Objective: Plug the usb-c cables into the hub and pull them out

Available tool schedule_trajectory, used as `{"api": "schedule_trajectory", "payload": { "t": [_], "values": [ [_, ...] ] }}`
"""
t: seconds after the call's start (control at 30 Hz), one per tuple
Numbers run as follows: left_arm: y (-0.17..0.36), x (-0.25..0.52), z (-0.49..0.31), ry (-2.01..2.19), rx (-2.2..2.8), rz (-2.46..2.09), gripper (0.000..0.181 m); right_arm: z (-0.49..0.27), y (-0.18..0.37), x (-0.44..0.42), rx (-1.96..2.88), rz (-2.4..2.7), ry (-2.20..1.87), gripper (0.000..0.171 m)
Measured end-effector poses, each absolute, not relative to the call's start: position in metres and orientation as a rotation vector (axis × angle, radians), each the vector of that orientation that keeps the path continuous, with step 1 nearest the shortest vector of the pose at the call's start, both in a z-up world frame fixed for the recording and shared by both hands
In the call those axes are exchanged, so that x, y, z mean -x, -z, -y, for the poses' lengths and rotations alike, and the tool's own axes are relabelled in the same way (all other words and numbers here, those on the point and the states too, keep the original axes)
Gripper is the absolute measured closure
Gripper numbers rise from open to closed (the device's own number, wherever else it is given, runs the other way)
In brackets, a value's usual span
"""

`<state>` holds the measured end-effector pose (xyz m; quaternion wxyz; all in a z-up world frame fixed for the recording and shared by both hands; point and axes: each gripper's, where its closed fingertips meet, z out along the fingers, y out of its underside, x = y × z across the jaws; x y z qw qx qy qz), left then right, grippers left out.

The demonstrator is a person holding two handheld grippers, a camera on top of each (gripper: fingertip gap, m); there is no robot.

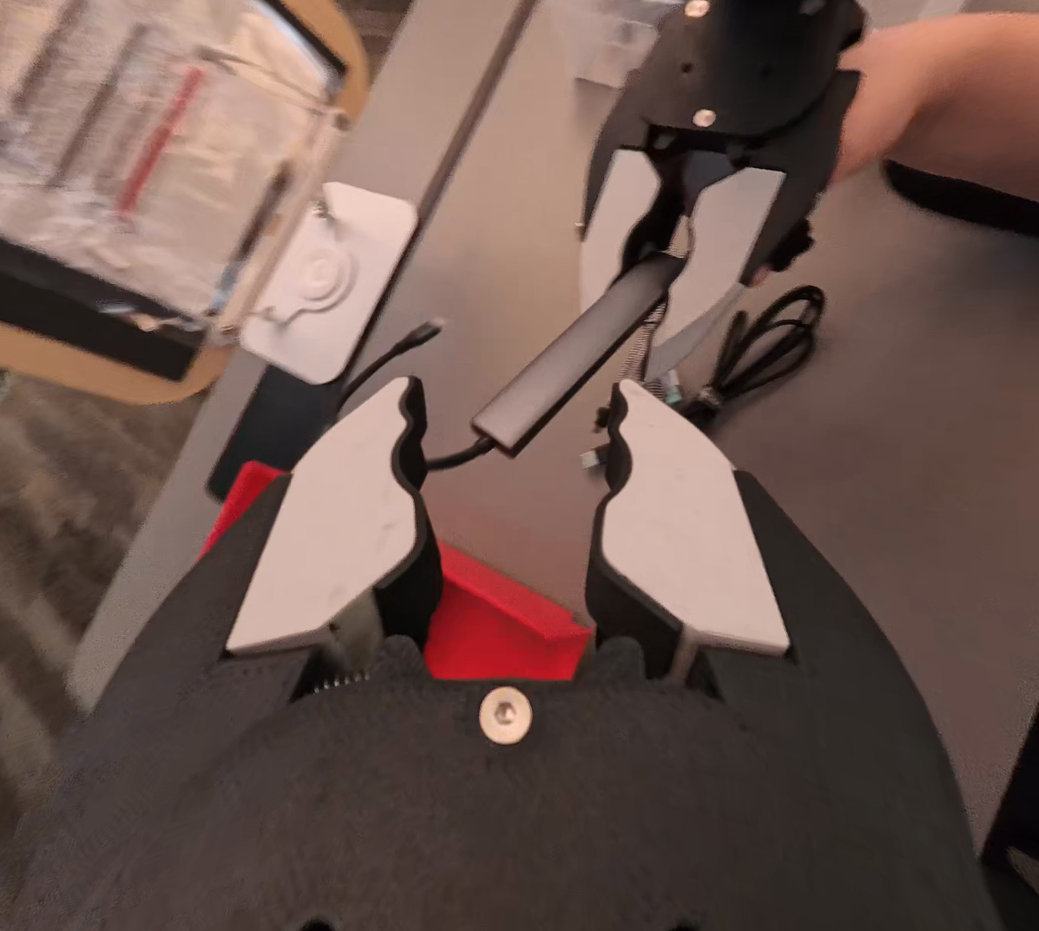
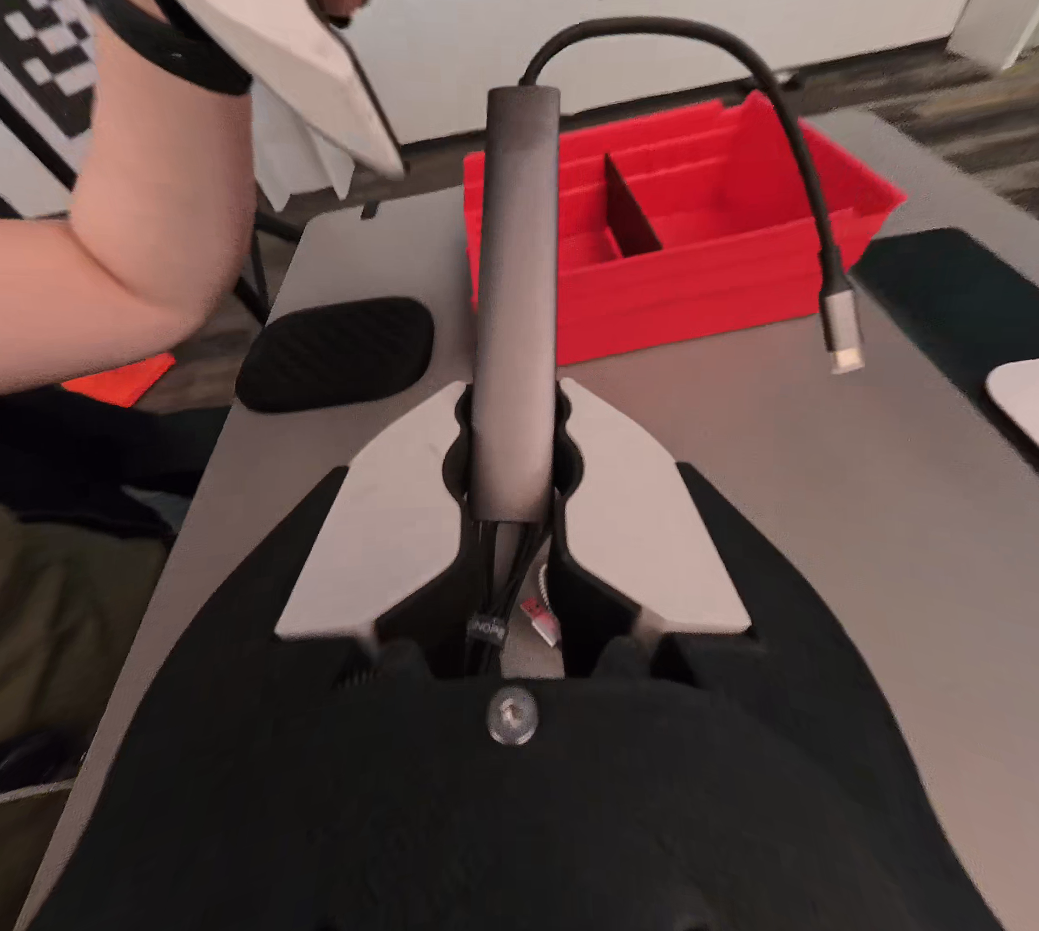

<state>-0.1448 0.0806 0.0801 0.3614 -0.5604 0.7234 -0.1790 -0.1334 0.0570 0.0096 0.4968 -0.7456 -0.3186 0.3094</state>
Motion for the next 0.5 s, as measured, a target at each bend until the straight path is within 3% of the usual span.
{"api": "schedule_trajectory", "payload": {
  "t": [0.23,0.37,0.5],
  "values": [
    [-0.014,0.127,-0.068,0.599,1.357,-2.060,0.123,-0.047,0.020,0.124,1.944,0.915,-0.706,0.146],
    [0.008,0.119,-0.069,0.759,1.381,-2.071,0.139,-0.049,0.030,0.114,1.989,0.940,-0.656,0.146],
    [0.028,0.126,-0.075,0.820,1.513,-2.147,0.136,-0.049,0.034,0.107,2.017,0.957,-0.628,0.146]
  ]
}}
